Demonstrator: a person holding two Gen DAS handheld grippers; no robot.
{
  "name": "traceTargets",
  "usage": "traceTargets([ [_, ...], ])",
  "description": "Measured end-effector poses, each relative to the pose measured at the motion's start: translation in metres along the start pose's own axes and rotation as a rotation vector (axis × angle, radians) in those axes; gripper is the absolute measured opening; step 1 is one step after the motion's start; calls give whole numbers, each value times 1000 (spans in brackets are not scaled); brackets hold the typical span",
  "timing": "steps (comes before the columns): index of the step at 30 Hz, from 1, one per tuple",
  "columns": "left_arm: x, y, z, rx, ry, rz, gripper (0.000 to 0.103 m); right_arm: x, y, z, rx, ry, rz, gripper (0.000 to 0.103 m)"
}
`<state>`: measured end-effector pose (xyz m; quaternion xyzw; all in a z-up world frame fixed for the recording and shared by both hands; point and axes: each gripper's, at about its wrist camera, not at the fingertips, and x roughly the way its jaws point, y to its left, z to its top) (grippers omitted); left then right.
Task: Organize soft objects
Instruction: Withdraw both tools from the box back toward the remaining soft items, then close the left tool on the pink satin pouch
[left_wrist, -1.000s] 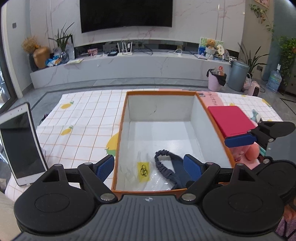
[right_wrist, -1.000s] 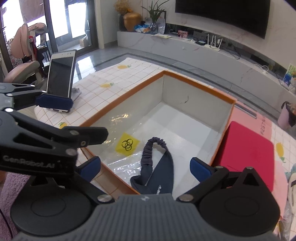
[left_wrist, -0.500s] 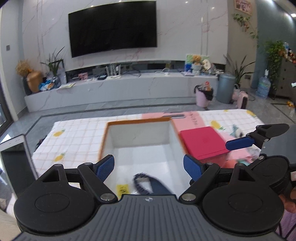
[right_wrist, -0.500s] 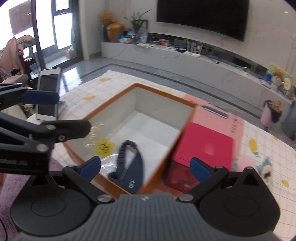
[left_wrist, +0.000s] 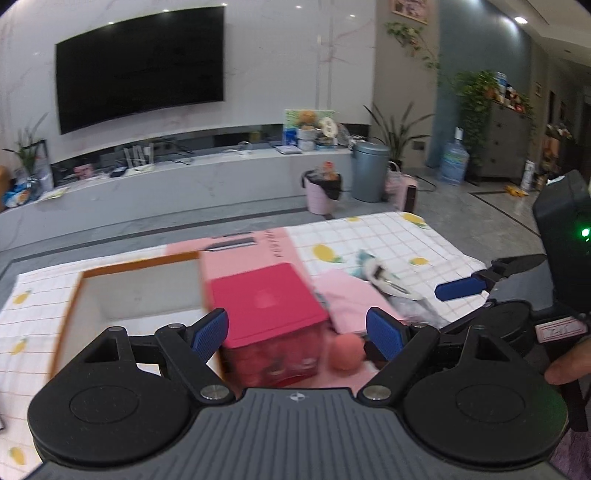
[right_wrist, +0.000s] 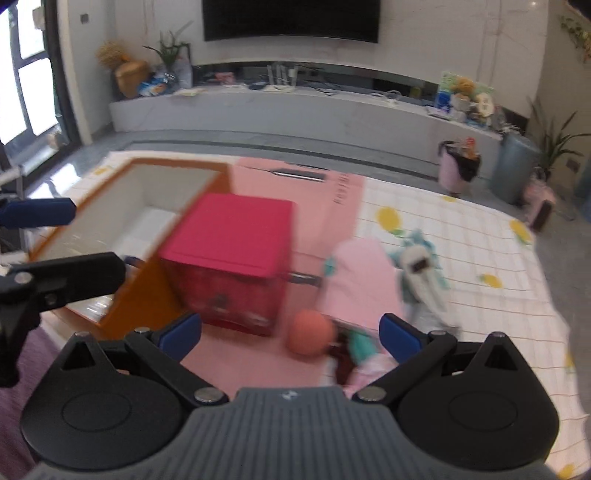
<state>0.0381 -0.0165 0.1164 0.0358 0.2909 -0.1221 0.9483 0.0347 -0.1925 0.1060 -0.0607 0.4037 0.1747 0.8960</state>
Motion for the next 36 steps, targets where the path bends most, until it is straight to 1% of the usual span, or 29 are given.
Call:
traceTargets([
  [2, 12, -13, -2, 23, 1, -19, 99, 4, -13, -7, -19, -2, -61, 100],
  [4, 23, -28, -6, 90, 3, -40, 99, 11, -28, -12, -18, 1, -111, 100],
  [5, 28, -36, -9, 116, 0, -41, 99, 14, -36, -15, -8, 3, -124, 100],
  [7, 40, -49, -12, 140, -9, -16, 99, 20, -53, -23, 14, 12, -161, 100],
  [9, 52, -58, -15, 156, 7, -26, 99, 27, -66, -30, 25, 23, -191, 100],
  [11, 63, -67, -19, 160, 33, -45, 99, 35, -78, -34, 37, 45, -202, 100],
  [14, 74, -76, -27, 173, 41, -55, 99, 48, -91, -42, 53, 78, -206, 100],
  [16, 80, -81, -32, 182, 46, -63, 99, 57, -98, -46, 54, 110, -224, 100],
  [20, 90, -80, -40, 189, 64, -75, 99, 69, -107, -52, 43, 165, -239, 100],
  [23, 99, -82, -48, 179, 93, -92, 99, 75, -114, -55, 61, 212, -287, 100],
  [25, 105, -84, -53, 178, 108, -110, 99, 76, -119, -57, 69, 225, -317, 100],
  [29, 120, -90, -66, 190, 123, -136, 99, 84, -128, -60, 92, 256, -312, 100],
  [31, 128, -94, -72, 190, 129, -162, 99, 86, -130, -61, 91, 265, -322, 100],
  [33, 134, -98, -77, 189, 126, -196, 99, 84, -134, -61, 116, 255, -340, 100],
  [34, 136, -100, -80, 192, 110, -214, 98, 82, -137, -61, 136, 250, -342, 100],
  [36, 138, -103, -84, 181, 50, -245, 99, 78, -146, -62, 183, 244, -344, 100],
])
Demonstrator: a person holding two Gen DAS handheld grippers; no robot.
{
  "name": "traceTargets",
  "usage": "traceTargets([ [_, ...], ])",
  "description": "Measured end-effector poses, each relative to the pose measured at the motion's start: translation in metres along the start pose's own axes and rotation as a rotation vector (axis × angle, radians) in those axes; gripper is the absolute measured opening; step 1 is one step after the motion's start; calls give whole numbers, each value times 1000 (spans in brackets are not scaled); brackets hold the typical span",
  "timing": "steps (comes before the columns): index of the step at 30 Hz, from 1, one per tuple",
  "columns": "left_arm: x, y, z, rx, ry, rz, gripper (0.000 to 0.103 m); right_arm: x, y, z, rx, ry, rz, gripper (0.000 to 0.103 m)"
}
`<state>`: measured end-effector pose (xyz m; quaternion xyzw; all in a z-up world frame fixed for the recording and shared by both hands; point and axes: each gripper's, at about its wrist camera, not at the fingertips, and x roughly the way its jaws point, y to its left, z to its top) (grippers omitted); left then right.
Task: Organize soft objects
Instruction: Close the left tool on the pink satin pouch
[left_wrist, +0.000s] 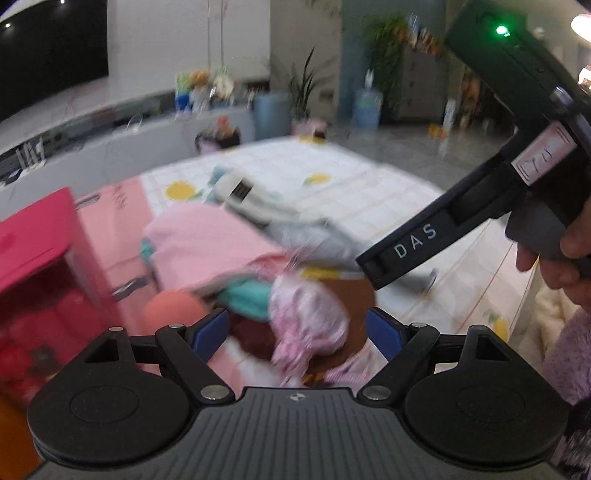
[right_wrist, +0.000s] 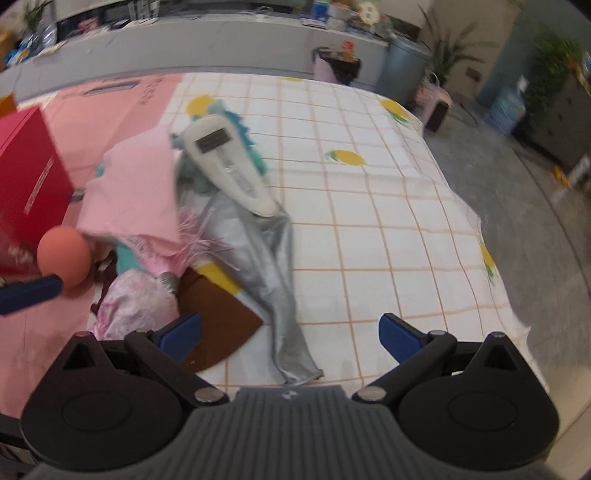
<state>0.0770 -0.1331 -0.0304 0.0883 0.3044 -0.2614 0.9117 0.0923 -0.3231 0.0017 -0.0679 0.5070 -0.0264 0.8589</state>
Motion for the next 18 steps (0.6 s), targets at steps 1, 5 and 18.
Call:
traceTargets([
  [1, 3, -1, -1, 3, -16, -5, 98, 1, -5, 0, 27, 8, 8, 100],
  [5, 11, -1, -3, -9, -19, -24, 98, 6, -25, -2, 130, 36, 19, 100],
  [18, 23, 10, -12, -160, -7, -71, 60, 12, -19, -4, 95, 64, 36, 100],
])
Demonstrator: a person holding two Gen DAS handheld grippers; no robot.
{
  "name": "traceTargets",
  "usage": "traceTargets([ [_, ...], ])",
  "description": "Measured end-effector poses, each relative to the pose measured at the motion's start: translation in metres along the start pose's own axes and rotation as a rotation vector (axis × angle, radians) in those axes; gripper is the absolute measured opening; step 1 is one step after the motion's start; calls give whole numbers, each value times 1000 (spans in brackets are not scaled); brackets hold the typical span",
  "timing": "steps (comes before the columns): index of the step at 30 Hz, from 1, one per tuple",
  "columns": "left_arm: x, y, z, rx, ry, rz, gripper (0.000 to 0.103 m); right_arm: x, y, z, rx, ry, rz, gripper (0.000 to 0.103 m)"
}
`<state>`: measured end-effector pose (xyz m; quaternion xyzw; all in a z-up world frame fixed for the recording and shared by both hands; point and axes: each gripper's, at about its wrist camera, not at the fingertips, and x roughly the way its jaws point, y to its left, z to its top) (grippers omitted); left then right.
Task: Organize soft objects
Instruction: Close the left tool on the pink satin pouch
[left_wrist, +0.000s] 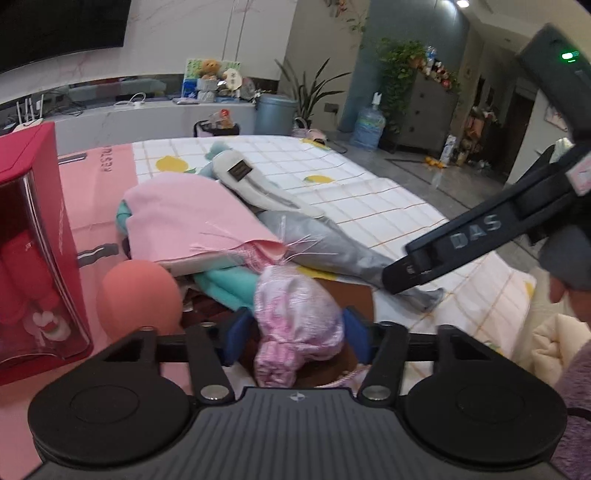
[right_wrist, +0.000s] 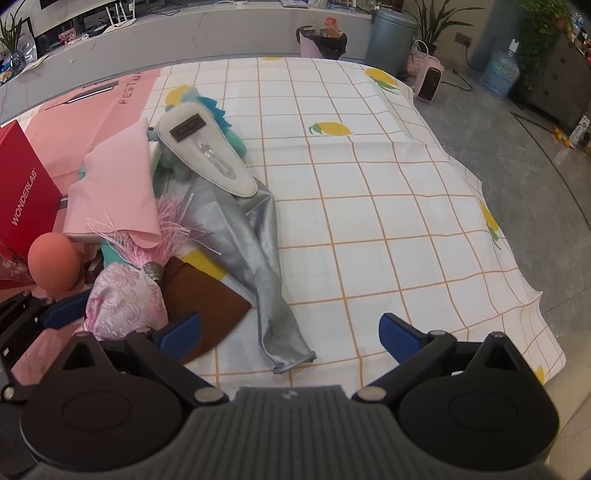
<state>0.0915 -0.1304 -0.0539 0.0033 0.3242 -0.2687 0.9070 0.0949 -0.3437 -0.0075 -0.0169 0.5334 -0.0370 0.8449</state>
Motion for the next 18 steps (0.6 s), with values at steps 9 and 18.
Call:
traceTargets([
  [9, 0, -9, -1, 24, 48, 29, 48, 16, 2, 0, -14, 63, 70, 100],
  [18, -16, -1, -2, -37, 96, -8, 45, 37, 13, 7, -28, 71, 93, 77],
])
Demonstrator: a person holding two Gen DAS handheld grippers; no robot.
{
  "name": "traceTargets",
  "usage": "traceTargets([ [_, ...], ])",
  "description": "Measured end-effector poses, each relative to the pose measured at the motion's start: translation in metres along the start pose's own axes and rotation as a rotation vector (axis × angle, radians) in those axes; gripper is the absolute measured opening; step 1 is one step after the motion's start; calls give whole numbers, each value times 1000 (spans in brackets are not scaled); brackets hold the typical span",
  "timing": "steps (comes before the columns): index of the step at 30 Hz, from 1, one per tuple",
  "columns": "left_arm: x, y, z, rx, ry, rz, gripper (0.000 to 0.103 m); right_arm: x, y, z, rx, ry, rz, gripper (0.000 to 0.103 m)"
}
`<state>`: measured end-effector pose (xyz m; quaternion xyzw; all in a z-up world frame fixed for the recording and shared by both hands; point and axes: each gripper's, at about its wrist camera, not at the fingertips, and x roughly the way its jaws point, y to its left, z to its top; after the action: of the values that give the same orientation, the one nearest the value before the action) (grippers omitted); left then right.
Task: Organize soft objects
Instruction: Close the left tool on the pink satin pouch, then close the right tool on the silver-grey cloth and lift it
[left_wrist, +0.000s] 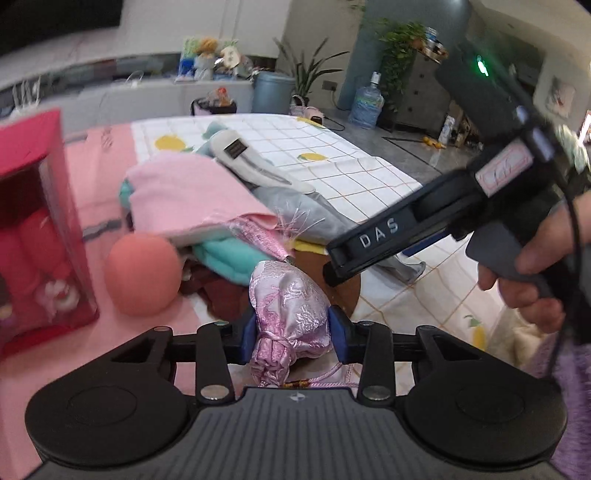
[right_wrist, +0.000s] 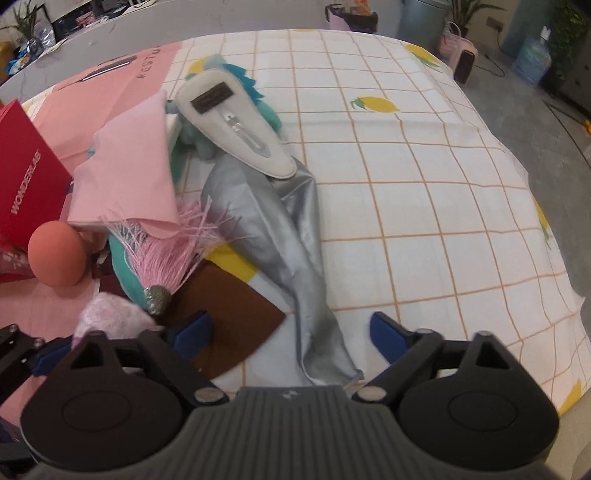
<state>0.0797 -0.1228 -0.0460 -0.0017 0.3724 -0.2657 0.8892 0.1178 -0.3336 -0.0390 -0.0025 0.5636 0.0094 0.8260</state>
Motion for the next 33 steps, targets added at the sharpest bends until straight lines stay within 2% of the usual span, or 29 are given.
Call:
traceTargets([
  [2, -9, 4, -1, -27, -2, 12, 45, 1, 0, -1, -1, 5, 16, 62],
  [4, -19, 7, -2, -28, -19, 27, 45, -2, -6, -1, 25, -12, 72, 48],
  [6, -28, 8, -2, -18, -28, 54, 45, -3, -14, -1, 72, -19, 64, 20],
  [8, -35, 8, 0, -6, -22, 86, 45, -4, -23, -1, 124, -14, 49, 8],
  [12, -52, 12, -2, -1, -24, 124, 45, -10, -29, -5, 159, -11, 37, 4],
  [15, -64, 21, -8, -21, -15, 128, 45, -26, -27, -10, 151, -39, 4, 10],
  [17, -68, 28, -13, -36, -10, 125, 45, -30, -29, -13, 162, -38, -13, 10],
  [19, -65, 33, -16, -44, 0, 129, 45, -24, -33, -13, 182, -16, -18, 10],
  [20, -63, 35, -16, -49, 8, 135, 45, -19, -34, -12, 190, 6, -22, 15],
  [21, -59, 36, -15, -55, 17, 139, 45, -14, -35, -10, 194, 22, -22, 15],
  [22, -56, 36, -14, -59, 24, 144, 46, -12, -34, -8, 190, 13, -21, 15],
  [23, -53, 36, -13, -67, 27, 151, 46, -13, -31, -5, 176, -14, -22, 21],
  [24, -52, 37, -14, -69, 26, 157, 46, -14, -28, -2, 150, -46, -25, 42],
  [25, -50, 36, -14, -65, 24, 165, 46, -16, -23, 3, 122, -79, -32, 55],
  [26, -49, 36, -14, -58, 23, 174, 46, -17, -19, 6, 100, -111, -50, 74],
  [29, -46, 38, -18, -57, 34, 187, 47, -16, -13, 18, 94, -207, -52, 77],
  [33, -44, 40, -21, -58, 30, 172, 48, 4, -11, 34, 95, -168, 11, 77],
])
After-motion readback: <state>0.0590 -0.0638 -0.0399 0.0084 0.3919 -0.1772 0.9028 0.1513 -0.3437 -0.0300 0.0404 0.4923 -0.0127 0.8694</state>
